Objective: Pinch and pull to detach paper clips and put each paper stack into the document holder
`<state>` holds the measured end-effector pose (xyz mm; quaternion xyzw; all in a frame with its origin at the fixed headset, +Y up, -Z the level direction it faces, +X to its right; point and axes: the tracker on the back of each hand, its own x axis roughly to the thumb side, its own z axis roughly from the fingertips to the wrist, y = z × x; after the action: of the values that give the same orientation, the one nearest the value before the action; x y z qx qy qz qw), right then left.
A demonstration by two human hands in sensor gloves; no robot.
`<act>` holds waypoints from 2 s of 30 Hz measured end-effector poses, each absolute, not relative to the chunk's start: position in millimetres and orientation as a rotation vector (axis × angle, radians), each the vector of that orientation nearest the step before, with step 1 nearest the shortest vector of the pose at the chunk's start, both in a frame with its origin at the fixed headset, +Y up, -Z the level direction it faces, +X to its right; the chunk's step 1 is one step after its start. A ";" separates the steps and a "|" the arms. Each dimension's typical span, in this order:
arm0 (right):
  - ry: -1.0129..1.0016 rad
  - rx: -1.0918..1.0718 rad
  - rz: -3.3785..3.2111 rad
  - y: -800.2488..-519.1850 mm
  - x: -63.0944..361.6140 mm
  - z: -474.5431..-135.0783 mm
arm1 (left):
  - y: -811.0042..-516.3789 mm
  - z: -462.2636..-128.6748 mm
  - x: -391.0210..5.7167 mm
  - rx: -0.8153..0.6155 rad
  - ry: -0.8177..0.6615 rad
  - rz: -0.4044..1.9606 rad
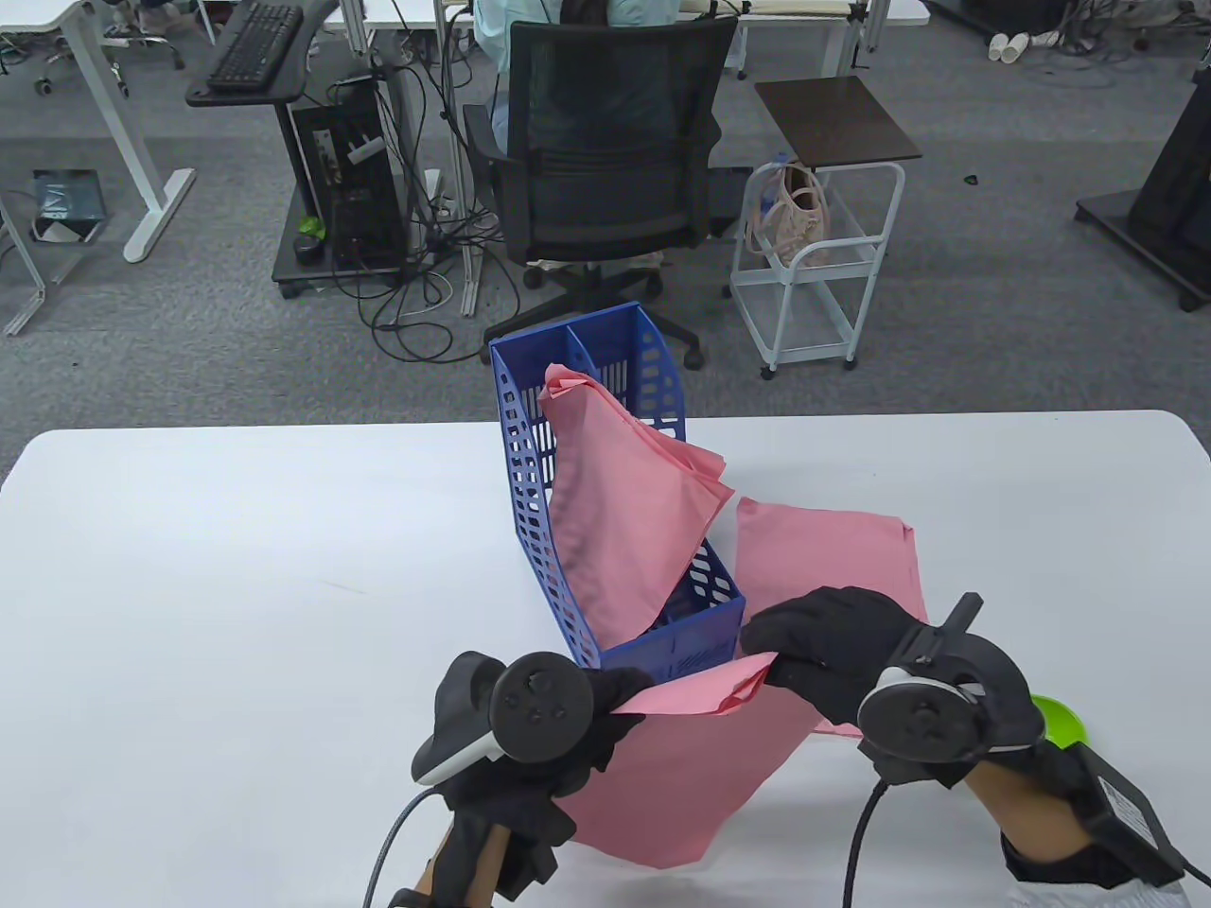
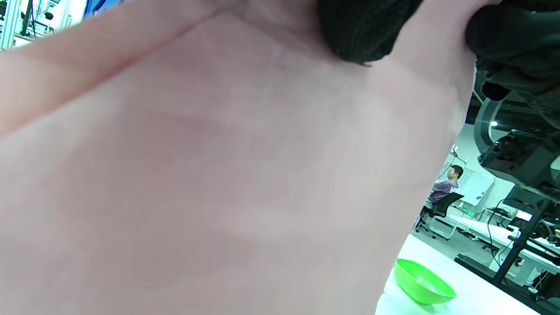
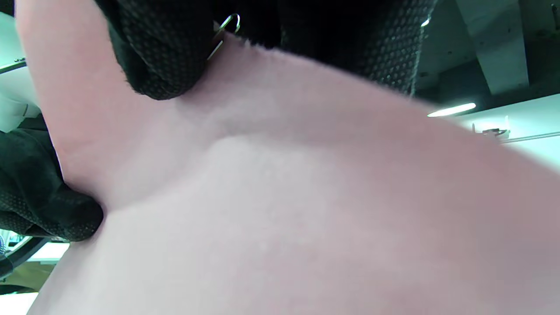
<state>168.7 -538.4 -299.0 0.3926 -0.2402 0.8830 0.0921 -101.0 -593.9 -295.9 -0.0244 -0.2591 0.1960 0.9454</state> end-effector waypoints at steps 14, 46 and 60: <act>-0.628 1.124 2.765 -539.8 178.0 -297.1 | -593.6 -295.3 -90.5 -0.072 -0.550 0.360; -0.483 0.723 3.018 -565.1 245.3 -312.5 | -586.1 -295.6 -112.7 -0.033 -0.471 0.346; 0.204 -0.200 3.034 -680.5 380.1 -350.5 | -577.6 -294.6 -146.1 0.107 -0.408 0.537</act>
<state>380.1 -680.5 -350.5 -0.0654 0.0668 0.9945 0.0473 -146.1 -577.6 -294.6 0.0526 -0.2002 0.2632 0.9423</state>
